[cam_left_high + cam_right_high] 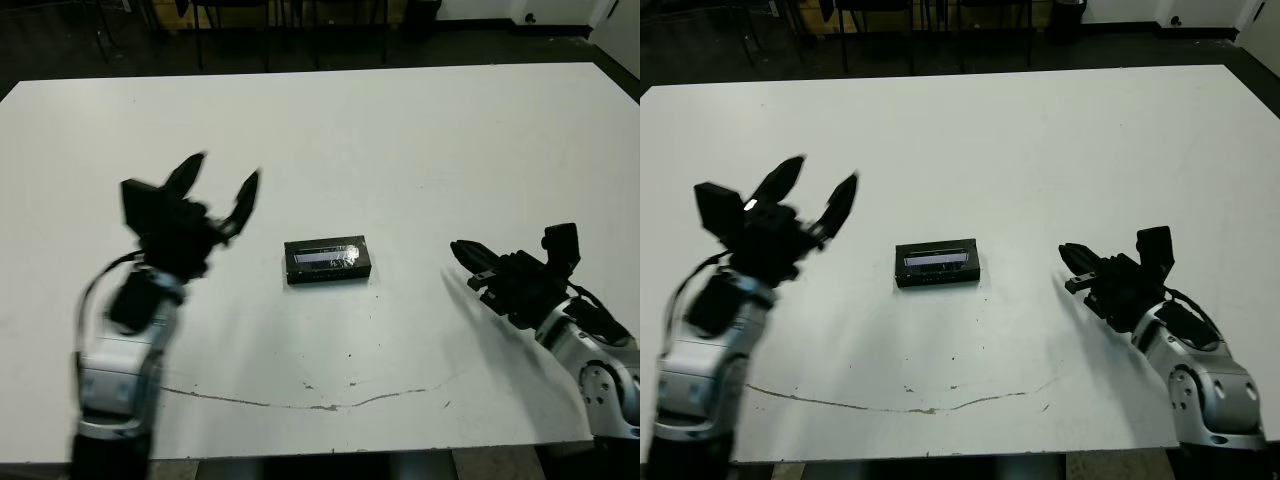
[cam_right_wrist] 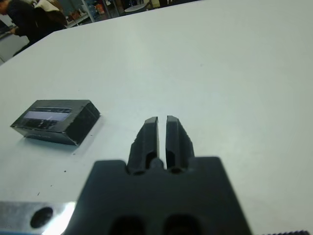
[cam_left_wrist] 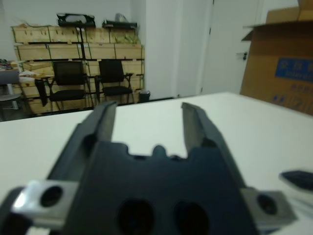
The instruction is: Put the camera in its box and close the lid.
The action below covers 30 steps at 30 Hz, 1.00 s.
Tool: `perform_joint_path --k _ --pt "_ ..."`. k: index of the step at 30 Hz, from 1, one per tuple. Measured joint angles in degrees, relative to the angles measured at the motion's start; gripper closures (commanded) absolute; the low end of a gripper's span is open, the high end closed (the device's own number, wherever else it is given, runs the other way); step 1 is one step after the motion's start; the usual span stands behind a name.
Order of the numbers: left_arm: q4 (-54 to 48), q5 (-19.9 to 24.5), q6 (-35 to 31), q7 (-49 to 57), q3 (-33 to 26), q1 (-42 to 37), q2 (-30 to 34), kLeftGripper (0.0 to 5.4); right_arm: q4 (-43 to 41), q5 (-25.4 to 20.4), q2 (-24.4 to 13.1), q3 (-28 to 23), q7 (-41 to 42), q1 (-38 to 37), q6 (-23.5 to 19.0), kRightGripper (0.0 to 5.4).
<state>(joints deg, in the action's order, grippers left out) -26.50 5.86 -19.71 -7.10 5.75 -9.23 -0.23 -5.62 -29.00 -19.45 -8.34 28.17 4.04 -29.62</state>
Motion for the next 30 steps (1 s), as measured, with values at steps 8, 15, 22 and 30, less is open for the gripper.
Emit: perform_joint_path --k 8,15,22,30 --pt "14.1 -6.6 0.0 7.9 6.1 -6.2 -7.2 4.38 0.7 0.1 1.5 -0.1 0.4 0.2 2.0 5.40" --pt "23.3 -10.3 -1.3 10.8 9.7 -6.7 -8.9 5.39 1.4 -1.1 1.7 -0.4 2.1 0.2 2.0 5.40" --pt "28.5 -12.3 -6.0 11.7 11.6 -6.5 -8.8 5.39 0.5 -1.2 2.1 -0.2 2.1 0.1 2.0 5.40" --pt "26.1 -11.0 -9.3 9.6 11.9 -4.3 -8.2 5.39 2.3 -1.8 3.3 -0.3 2.4 0.3 2.8 5.40"
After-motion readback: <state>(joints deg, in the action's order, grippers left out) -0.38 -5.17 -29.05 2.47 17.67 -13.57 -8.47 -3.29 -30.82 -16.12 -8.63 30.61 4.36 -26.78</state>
